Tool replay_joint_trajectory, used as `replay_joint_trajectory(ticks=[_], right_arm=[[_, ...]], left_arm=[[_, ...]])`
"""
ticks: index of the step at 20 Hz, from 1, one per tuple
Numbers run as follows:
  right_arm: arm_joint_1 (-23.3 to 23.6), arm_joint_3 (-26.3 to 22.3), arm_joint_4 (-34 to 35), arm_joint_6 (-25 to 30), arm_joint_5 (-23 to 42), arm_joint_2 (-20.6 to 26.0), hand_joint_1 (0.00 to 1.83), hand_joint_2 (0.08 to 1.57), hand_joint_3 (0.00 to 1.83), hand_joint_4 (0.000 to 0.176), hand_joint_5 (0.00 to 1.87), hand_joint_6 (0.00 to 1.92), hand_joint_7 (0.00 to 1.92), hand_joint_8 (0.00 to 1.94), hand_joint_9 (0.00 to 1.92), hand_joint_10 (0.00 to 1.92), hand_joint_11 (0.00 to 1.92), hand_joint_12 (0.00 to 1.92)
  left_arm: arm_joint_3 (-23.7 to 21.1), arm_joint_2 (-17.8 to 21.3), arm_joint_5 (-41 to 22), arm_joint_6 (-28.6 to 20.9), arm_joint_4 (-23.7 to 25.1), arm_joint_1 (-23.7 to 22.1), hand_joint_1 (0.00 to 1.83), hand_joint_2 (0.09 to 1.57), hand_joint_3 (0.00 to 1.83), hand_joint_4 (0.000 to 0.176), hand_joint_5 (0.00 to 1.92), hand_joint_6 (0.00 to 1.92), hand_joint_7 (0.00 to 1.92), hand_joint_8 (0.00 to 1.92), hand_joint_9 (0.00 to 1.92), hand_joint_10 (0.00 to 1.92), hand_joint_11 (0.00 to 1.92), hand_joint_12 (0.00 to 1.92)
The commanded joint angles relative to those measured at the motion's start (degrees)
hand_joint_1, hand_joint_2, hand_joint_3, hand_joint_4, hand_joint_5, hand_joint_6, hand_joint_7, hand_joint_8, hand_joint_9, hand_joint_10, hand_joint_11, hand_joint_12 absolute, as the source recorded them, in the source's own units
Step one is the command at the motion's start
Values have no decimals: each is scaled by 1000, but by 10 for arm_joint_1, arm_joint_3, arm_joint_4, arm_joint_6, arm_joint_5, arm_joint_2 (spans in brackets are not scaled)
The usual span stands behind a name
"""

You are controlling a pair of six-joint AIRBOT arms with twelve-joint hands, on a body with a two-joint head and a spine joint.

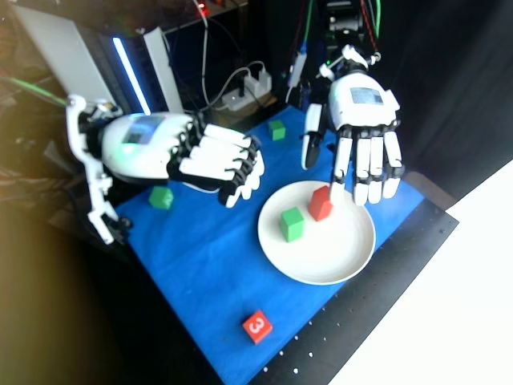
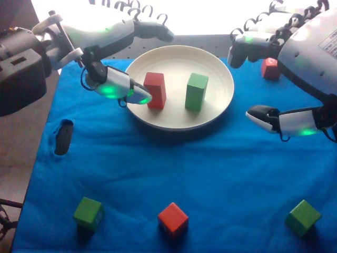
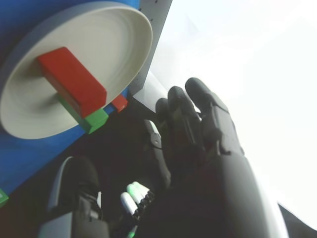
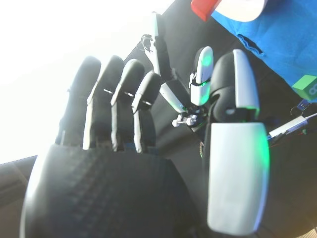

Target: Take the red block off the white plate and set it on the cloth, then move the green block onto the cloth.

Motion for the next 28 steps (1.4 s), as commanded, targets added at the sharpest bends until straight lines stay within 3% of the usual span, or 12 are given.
replay_joint_trajectory(ticks=[1,4,7,9,10,12,13,14,16,18,22,28], right_arm=[[7,0,-20,-2,-70,1,1052,705,357,0,520,1000,516,1278,471,1452,310,1797],[7,0,-20,-2,-70,1,1044,725,295,0,528,997,527,1288,521,1454,386,1788],[7,1,-20,-2,-70,1,1036,729,283,0,531,1006,529,1313,540,1480,412,1785],[7,3,-20,-2,-70,1,1032,727,271,0,554,990,550,1377,571,1554,476,1827],[7,4,-20,-2,-70,1,1042,724,264,0,558,984,546,1431,587,1602,526,1851],[7,4,-20,-2,-70,1,1023,735,236,0,567,954,543,1425,604,1581,538,1838],[7,4,-20,-2,-70,1,1050,730,209,0,605,911,588,1365,638,1529,576,1783],[7,4,-20,-2,-70,1,1096,718,182,0,630,898,625,1358,656,1498,608,1749],[7,5,-20,-2,-70,1,1115,742,149,0,628,936,631,1329,636,1459,571,1723],[7,5,-20,-2,-70,1,1096,760,142,0,614,951,610,1294,613,1420,542,1691],[7,5,-20,-2,-70,1,1017,791,139,0,631,900,575,1237,568,1390,469,1683],[7,5,-20,-2,-70,1,1084,800,131,0,681,834,624,1224,617,1392,510,1695]], left_arm=[[1,-1,-69,0,-2,-8,890,961,31,78,316,103,289,27,175,223,0,986],[1,-3,-66,0,-2,-8,894,967,6,69,339,51,303,8,212,177,0,1009],[9,-12,-56,0,-1,-8,906,971,4,83,354,39,343,14,256,168,0,1061],[18,-23,-46,0,1,-9,933,961,0,51,385,38,379,17,319,174,0,1220],[24,-32,-38,0,3,-10,972,953,0,22,369,25,377,12,337,176,0,1321],[31,-42,-26,0,12,-14,1055,948,0,26,438,35,472,36,455,241,36,1503],[33,-45,-20,0,15,-15,1058,948,0,45,478,22,490,21,463,289,51,1544],[36,-49,-16,0,15,-15,1060,950,0,82,538,17,522,15,463,387,99,1551],[40,-54,-9,0,17,-15,1059,955,1,93,543,2,573,22,381,799,152,1642],[47,-63,-1,0,19,-14,1026,957,0,7,452,0,526,4,259,774,22,1577],[55,-71,6,0,19,-14,1036,963,3,0,518,22,602,23,400,602,88,1511],[64,-79,6,0,14,-10,1095,1100,16,0,783,96,889,109,645,881,417,1584]])
